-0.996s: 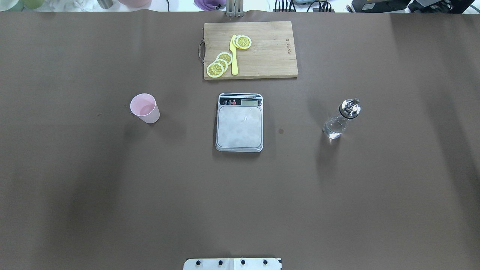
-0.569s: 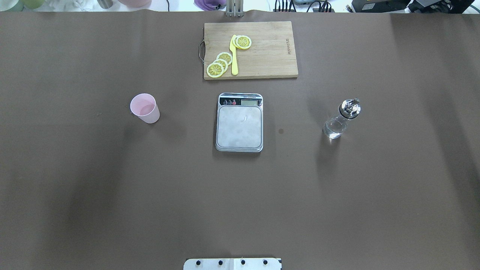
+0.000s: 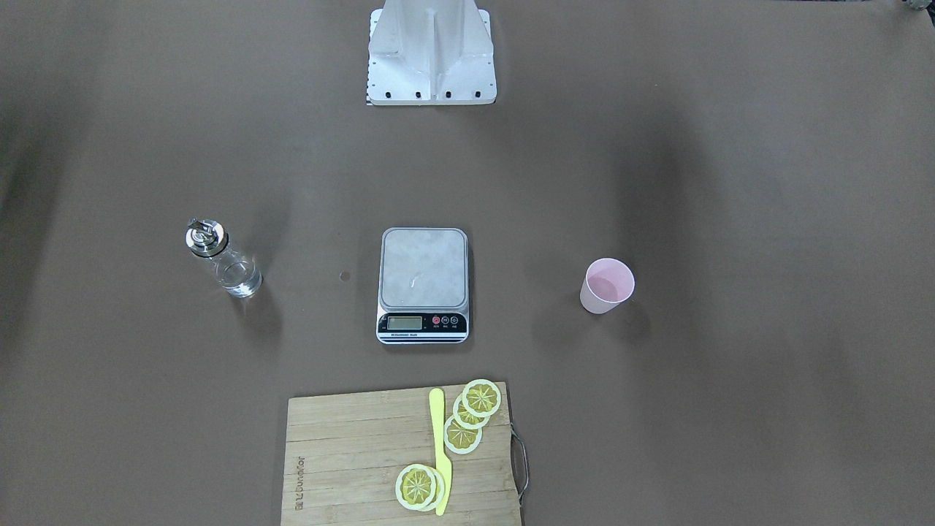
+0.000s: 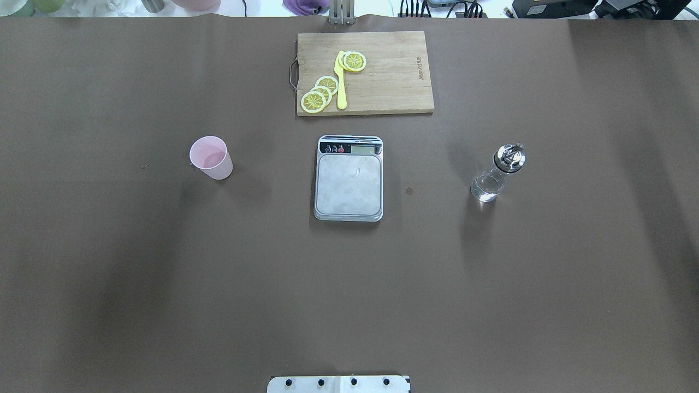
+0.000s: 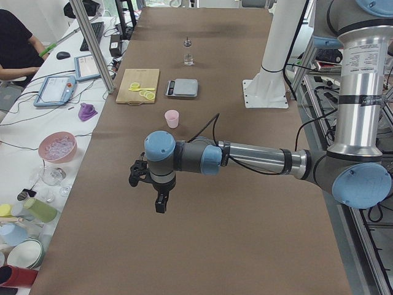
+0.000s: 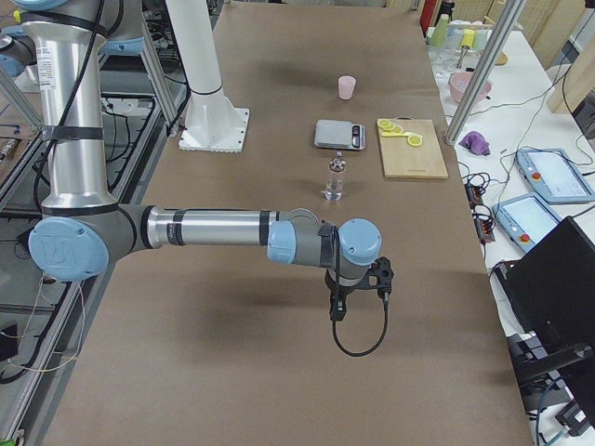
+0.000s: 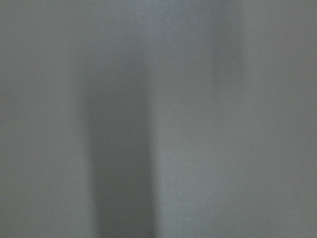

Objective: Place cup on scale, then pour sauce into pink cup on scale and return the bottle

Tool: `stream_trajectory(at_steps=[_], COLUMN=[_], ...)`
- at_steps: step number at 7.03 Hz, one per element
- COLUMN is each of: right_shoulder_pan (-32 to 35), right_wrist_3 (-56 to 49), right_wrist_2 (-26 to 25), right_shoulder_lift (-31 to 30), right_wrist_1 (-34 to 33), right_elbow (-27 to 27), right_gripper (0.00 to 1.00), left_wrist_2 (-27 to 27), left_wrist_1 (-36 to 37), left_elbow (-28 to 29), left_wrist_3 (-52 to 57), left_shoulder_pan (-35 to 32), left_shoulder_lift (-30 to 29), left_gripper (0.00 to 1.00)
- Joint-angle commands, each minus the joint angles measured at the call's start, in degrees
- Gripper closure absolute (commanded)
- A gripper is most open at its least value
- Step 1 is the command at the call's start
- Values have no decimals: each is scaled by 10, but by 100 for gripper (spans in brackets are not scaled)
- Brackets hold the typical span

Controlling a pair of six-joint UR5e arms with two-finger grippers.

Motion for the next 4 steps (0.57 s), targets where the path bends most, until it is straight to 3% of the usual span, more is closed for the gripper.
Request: stream_trajectory(at_steps=[1, 4], right_shoulder_pan=[0, 0], right_wrist_3=[0, 0], right_wrist_2=[1, 1], right_shoulder_lift=[0, 1], right_wrist_1=[0, 1], right_elbow=[2, 2], right_gripper=[0, 0], left_wrist_2=[0, -5], left_wrist_1=[-5, -8], left_elbow=[1, -2], left_wrist_3=[1, -4], left_shoulder_pan=[1, 1], left_shoulder_lift=[1, 5], left_gripper=[2, 2])
